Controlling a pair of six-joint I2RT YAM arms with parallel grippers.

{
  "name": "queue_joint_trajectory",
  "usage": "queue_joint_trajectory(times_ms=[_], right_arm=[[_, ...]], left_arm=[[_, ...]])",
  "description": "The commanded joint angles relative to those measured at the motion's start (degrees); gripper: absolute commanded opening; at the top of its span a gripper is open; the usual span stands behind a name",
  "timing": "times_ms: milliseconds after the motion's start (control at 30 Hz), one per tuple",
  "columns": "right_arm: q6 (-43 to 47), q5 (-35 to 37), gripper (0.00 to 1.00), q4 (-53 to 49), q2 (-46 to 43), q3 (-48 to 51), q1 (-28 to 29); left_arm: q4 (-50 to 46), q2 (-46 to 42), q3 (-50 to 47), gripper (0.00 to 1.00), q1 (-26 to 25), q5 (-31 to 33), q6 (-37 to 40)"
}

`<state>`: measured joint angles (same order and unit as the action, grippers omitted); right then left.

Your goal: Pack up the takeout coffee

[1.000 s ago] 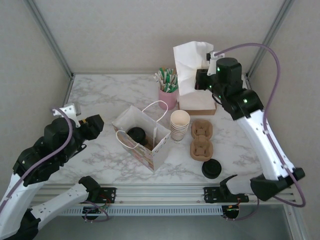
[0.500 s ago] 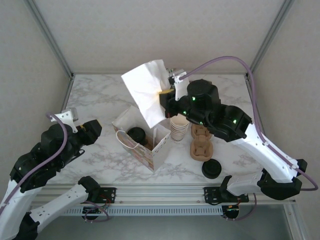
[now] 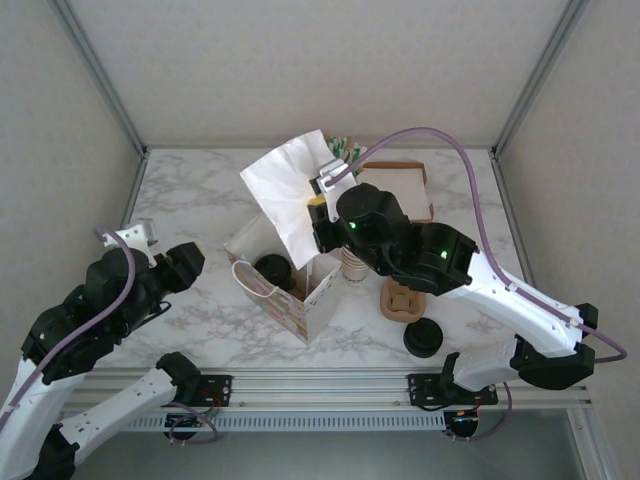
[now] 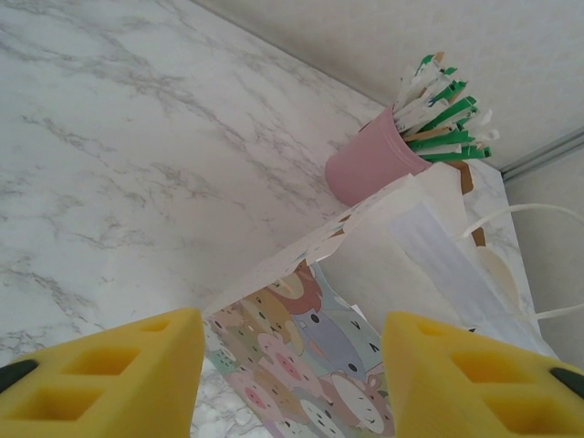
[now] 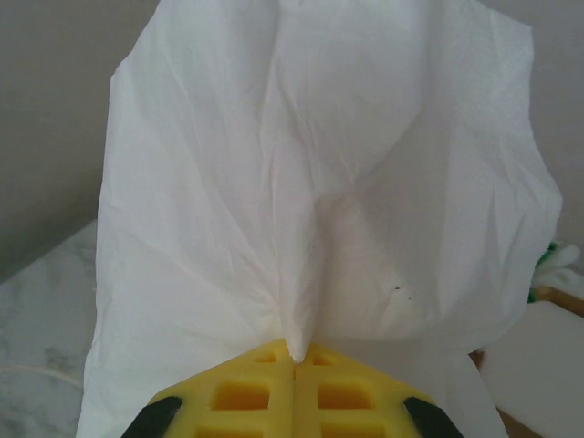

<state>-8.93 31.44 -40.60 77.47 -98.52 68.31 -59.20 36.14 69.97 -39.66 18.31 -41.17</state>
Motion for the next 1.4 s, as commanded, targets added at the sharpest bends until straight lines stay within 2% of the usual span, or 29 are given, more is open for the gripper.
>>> queue_joint_trajectory(times_ms=[0,333,533,800,1367], right_arm=[[5.6,7.7,0.0,-2.4,0.0,0.8,0.7],[11.8,8.8,0.0,-5.4,1.8,1.8,2.1],[16.8,10.9,0.0,-9.5,6.2,-0.3,6.2],[17.4,12.0,0.0,-15.7,11.7,-3.5,8.5],[18.3,4.5,0.0,-16.8,16.4,-2.9,9.6]], left_arm=[[-1.0,0.2,-0.5,0.54,-0.3,-0.7,-1.0],[-1.3,1.4,0.1,0.53,-0.4,-1.3,-1.5],[-1.2,1.6,-0.1,0.53,-0.3,-1.2,-1.7],[-1.0,2.1,-0.2,0.53,-0.4,-1.4,-1.7],[-0.5,2.1,-1.4,0.53,-0.4,-1.1,-1.7]])
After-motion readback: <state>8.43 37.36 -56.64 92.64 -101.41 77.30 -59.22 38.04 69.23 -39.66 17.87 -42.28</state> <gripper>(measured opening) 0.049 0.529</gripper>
